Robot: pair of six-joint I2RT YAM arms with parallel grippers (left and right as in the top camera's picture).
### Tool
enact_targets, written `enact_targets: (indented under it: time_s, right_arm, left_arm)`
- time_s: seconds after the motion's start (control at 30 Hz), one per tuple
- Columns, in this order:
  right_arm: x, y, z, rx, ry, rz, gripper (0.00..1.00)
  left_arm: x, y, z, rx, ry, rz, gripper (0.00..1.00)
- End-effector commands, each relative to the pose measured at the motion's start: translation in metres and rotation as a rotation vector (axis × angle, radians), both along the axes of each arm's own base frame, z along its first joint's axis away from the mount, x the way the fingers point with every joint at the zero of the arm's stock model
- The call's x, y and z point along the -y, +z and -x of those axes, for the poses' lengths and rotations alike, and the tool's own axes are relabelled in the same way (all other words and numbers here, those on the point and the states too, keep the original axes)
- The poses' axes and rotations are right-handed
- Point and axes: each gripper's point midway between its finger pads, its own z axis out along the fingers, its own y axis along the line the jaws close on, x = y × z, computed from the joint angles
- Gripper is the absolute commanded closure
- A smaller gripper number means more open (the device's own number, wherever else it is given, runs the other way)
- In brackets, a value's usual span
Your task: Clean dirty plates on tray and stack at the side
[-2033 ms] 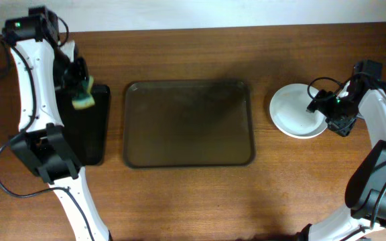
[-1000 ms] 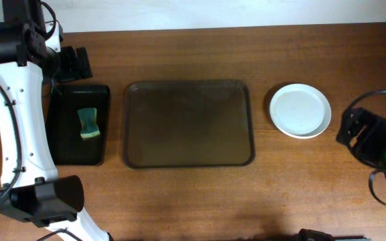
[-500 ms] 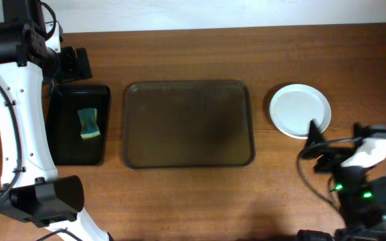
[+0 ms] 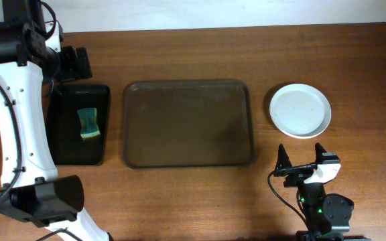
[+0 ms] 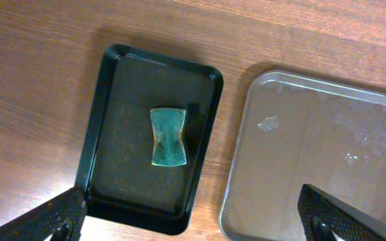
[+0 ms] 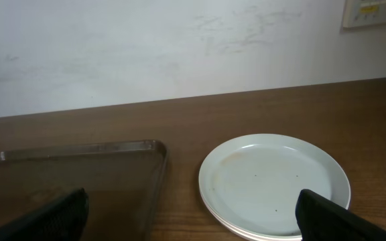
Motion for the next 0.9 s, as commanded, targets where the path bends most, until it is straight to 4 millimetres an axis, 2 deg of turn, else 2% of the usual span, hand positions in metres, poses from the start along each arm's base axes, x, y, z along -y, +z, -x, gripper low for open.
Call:
enact_targets:
  time_s: [0.0, 0.3, 0.37, 0.4, 0.5, 0.6, 0.7, 0.77, 0.87]
  right_arm:
    - [0.000, -0.002, 0.000, 0.000, -0.007, -0.005, 0.02]
    - [0.000, -0.002, 0.000, 0.000, -0.007, -0.005, 0.02]
    - [0.000, -0.002, 0.000, 0.000, -0.007, -0.005, 0.02]
    - [0.000, -0.002, 0.000, 0.000, -0.007, -0.005, 0.02]
    - [0.000, -0.002, 0.000, 0.000, -0.007, -0.005, 0.02]
    - [0.000, -0.002, 0.000, 0.000, -0.007, -0.005, 0.02]
    - [0.000, -0.002, 0.000, 0.000, -0.007, -0.005, 0.02]
    - [0.000, -0.002, 0.000, 0.000, -0.007, -0.005, 0.02]
    - [0.000, -0.002, 0.000, 0.000, -0.007, -0.005, 0.02]
  left_arm:
    - [-0.001, 0.002, -0.001, 0.006, -0.012, -0.010, 0.01]
    - [-0.001, 0.002, -0.001, 0.006, -0.012, -0.010, 0.01]
    - [-0.015, 0.006, 0.003, 0.009, 0.018, -0.059, 0.01]
    - [-0.014, 0.009, 0.002, 0.021, 0.017, -0.056, 0.01]
    - [-0.004, 0.048, -0.037, 0.271, -0.011, -0.086, 0.01]
    - [0.013, 0.059, -0.050, 0.408, -0.046, -0.096, 0.01]
    - [0.012, 0.054, -0.038, 0.513, -0.039, -0.108, 0.01]
    - [0.000, 0.034, -0.010, 0.595, -0.006, -0.126, 0.01]
    - [-0.008, -0.007, 0.044, 0.649, 0.033, -0.145, 0.01]
